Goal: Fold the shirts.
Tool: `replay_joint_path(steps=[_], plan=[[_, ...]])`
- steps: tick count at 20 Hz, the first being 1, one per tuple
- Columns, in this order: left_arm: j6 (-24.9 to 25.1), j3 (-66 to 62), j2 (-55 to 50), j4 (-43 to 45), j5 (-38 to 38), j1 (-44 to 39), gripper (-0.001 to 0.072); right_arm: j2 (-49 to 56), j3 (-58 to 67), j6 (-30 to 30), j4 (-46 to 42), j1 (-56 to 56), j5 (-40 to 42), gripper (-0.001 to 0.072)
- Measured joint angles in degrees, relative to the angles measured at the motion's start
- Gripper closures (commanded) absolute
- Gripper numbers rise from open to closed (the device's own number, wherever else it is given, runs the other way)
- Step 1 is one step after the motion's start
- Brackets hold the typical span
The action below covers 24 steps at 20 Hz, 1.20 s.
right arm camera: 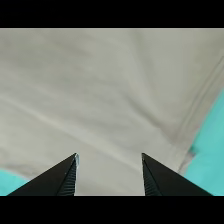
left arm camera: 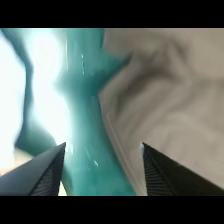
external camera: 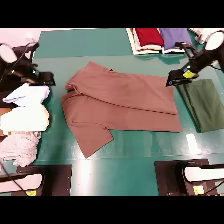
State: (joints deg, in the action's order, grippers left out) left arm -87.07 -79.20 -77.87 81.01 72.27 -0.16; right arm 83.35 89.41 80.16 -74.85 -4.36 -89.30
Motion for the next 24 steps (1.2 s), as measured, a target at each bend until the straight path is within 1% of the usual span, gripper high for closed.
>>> replay_joint_path(steps=[4,7,12,13,14,15,16,20,21,22,23,24], plan=[[0.1,19.4,8.5,-7.2,-3.5,1.0,0.0158,-8.0,-8.6,-0.6,3.3,-3.1,1.5,0.0268],[0.1,30.5,11.3,-12.2,-7.0,1.0,0.0158,-12.6,-14.1,-0.7,4.2,-3.8,3.3,0.0269],[0.3,40.3,12.7,-19.2,-14.1,-2.9,0.016,-16.9,-18.0,-0.8,4.7,-4.2,4.9,0.0269],[0.3,41.1,12.8,-20.4,-15.2,-4.1,0.026,-17.3,-18.2,-0.8,4.7,-4.2,5.0,0.0269],[0.3,41.7,12.9,-21.2,-16.3,-5.1,0.05,-17.6,-18.4,-0.8,4.7,-4.3,5.1,0.027],[0.3,42.0,12.9,-21.2,-17.1,-5.9,0.0658,-17.8,-18.6,-0.8,4.7,-4.3,5.0,0.0269],[0.3,41.9,13.0,-21.5,-17.7,-6.3,0.0681,-18.0,-18.7,-0.9,4.7,-4.6,4.8,0.0269],[0.2,38.9,15.1,-21.7,-18.5,-7.4,0.0681,-19.3,-22.3,-1.7,4.4,-8.7,3.0,0.0269],[0.1,38.0,15.9,-21.4,-18.4,-7.5,0.0681,-20.0,-24.7,-1.9,4.4,-11.1,2.7,0.0246],[0.1,37.0,16.8,-21.1,-18.2,-7.6,0.0681,-20.5,-27.4,-2.3,4.3,-13.8,2.7,0.0154],[0.1,36.2,17.5,-20.9,-17.9,-7.6,0.0682,-21.0,-30.7,-2.5,4.2,-17.2,2.8,0.0107],[0.2,35.6,18.1,-20.6,-17.6,-7.7,0.0682,-21.3,-33.8,-2.8,4.2,-20.6,3.0,0.0118]])
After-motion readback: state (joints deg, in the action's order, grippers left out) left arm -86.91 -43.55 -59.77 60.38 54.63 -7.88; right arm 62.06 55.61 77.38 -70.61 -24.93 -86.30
